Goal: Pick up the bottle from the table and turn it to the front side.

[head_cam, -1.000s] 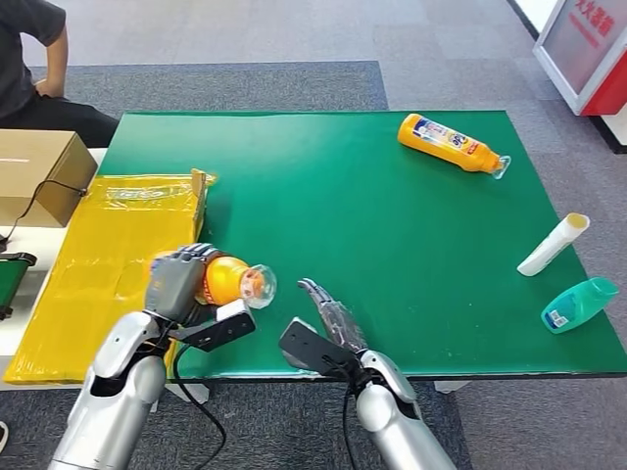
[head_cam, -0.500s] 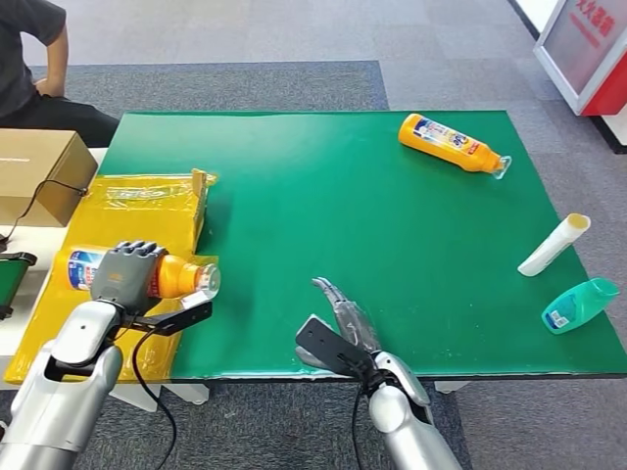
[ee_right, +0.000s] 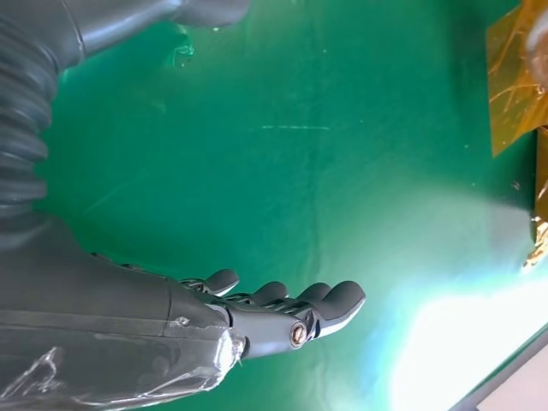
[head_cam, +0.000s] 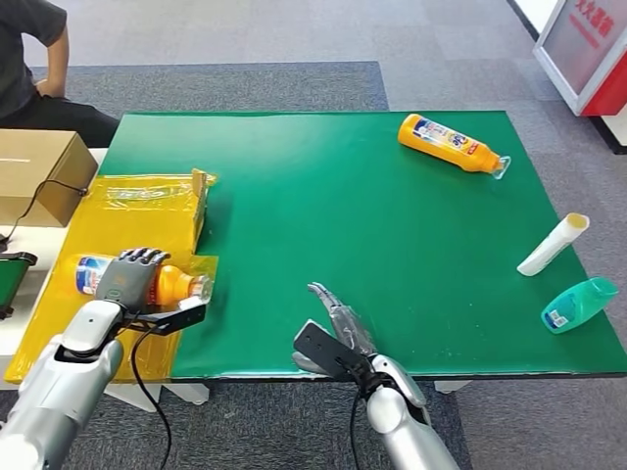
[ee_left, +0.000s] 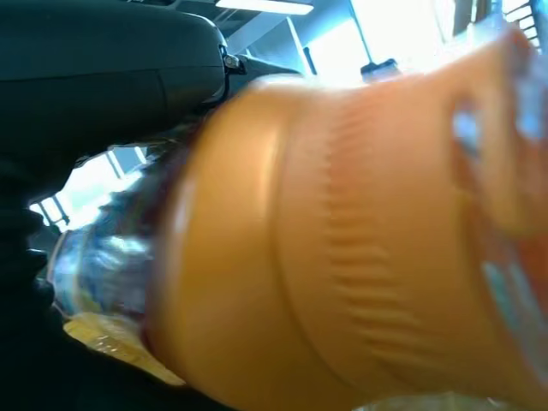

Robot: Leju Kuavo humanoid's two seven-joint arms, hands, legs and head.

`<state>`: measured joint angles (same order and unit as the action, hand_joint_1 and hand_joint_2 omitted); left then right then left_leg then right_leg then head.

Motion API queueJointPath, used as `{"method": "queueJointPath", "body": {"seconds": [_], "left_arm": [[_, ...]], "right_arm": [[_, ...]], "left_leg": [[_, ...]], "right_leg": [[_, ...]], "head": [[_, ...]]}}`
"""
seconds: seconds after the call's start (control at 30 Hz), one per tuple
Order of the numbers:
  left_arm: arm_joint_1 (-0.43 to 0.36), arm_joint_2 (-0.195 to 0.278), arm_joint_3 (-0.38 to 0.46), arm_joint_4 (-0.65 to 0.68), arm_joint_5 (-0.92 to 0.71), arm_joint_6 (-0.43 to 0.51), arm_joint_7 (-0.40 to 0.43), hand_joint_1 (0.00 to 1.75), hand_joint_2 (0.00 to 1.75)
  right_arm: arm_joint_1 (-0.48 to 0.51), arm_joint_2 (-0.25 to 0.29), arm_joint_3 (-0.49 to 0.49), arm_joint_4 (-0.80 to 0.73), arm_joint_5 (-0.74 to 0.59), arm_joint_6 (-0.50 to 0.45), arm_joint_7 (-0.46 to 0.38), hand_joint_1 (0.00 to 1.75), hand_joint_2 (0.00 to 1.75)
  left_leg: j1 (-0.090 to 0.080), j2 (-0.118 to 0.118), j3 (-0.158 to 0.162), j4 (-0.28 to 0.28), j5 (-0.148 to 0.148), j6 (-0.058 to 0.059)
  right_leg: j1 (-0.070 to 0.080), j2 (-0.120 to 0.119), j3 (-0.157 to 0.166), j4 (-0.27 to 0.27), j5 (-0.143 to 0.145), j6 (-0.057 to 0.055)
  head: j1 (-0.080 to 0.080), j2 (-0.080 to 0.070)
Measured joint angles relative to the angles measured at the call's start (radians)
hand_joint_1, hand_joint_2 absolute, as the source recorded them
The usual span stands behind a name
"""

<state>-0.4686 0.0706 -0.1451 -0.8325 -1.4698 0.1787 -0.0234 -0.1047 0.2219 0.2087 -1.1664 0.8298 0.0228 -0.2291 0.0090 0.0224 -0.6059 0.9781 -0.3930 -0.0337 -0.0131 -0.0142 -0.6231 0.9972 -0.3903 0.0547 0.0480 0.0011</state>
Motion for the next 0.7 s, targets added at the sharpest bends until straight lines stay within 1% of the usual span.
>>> {"method": "queueJointPath", "body": {"seconds": [0.07, 0.13, 0.2, 0.3, 0.37, 0.5, 0.57, 0.63, 0.7], "left_arm": [[-0.013, -0.011, 0.01, 0.02, 0.007, 0.004, -0.027, 0.0, 0.0], [-0.009, -0.022, 0.027, 0.016, 0.012, 0.003, -0.054, 0.0, 0.0], [0.016, -0.034, 0.043, -0.02, 0.022, 0.001, -0.069, 0.0, 0.0], [0.081, -0.06, 0.074, -0.129, 0.097, -0.026, -0.108, 0.0, 0.0], [0.127, -0.081, 0.102, -0.221, 0.221, -0.072, -0.157, 0.0, 0.0], [0.233, -0.13, 0.185, -0.416, 0.623, -0.201, -0.307, 0.0, 0.0], [0.288, -0.153, 0.23, -0.5, 0.792, -0.25, -0.375, 0.0, 0.0], [0.32, -0.169, 0.256, -0.543, 0.881, -0.277, -0.409, 0.0, 0.0], [0.331, -0.175, 0.267, -0.557, 0.909, -0.286, -0.42, 0.0, 0.0]], "right_arm": [[0.001, 0.0, 0.0, 0.003, -0.004, -0.001, 0.0, 0.0, 1.75], [0.005, 0.0, -0.001, 0.004, -0.008, -0.001, 0.004, 0.0, 1.75], [0.012, 0.0, -0.003, 0.001, -0.011, -0.001, 0.012, 0.0, 1.75], [0.027, -0.001, -0.01, -0.011, -0.016, -0.001, 0.023, 0.0, 1.75], [0.04, -0.002, -0.017, -0.022, -0.022, -0.001, 0.026, 0.0, 1.75], [0.074, -0.003, -0.033, -0.05, -0.029, -0.001, 0.026, 0.0, 1.75], [0.089, -0.004, -0.041, -0.062, -0.035, -0.002, 0.024, 0.0, 1.75], [0.096, -0.004, -0.045, -0.069, -0.04, -0.003, 0.022, 0.0, 1.75], [0.099, -0.004, -0.047, -0.073, -0.043, -0.003, 0.021, 0.0, 1.75]], "left_leg": [[0.0, 0.0, 0.0, 0.0, 0.0, 0.0], [0.0, 0.0, 0.0, 0.0, 0.001, 0.0], [0.0, 0.0, 0.0, 0.0, 0.001, 0.0], [0.0, 0.0, 0.0, 0.0, 0.0, 0.0], [0.0, 0.0, -0.001, 0.0, 0.0, 0.0], [0.0, 0.001, -0.001, 0.0, -0.002, 0.0], [0.0, 0.001, -0.001, 0.0, -0.003, 0.0], [0.0, 0.001, -0.001, 0.0, -0.003, 0.0], [0.0, 0.001, -0.001, 0.0, -0.003, 0.0]], "right_leg": [[0.0, 0.0, 0.0, 0.0, 0.0, 0.0], [0.0, 0.0, 0.0, 0.0, 0.0, 0.0], [0.0, 0.0, 0.0, 0.0, 0.001, 0.0], [0.0, 0.0, -0.001, 0.0, 0.001, 0.0], [0.0, 0.0, -0.001, 0.0, 0.001, 0.0], [0.0, 0.001, -0.002, 0.0, -0.001, 0.0], [0.0, 0.001, -0.002, 0.0, -0.001, -0.001], [0.0, 0.001, -0.002, 0.0, -0.002, -0.001], [0.0, 0.001, -0.002, 0.0, -0.002, -0.001]], "head": [[0.0, 0.0], [0.0, 0.0], [0.0, 0.0], [0.0, 0.0], [0.0, 0.0], [0.0, 0.0], [0.0, 0.0], [0.0, 0.0], [0.0, 0.0]]}}
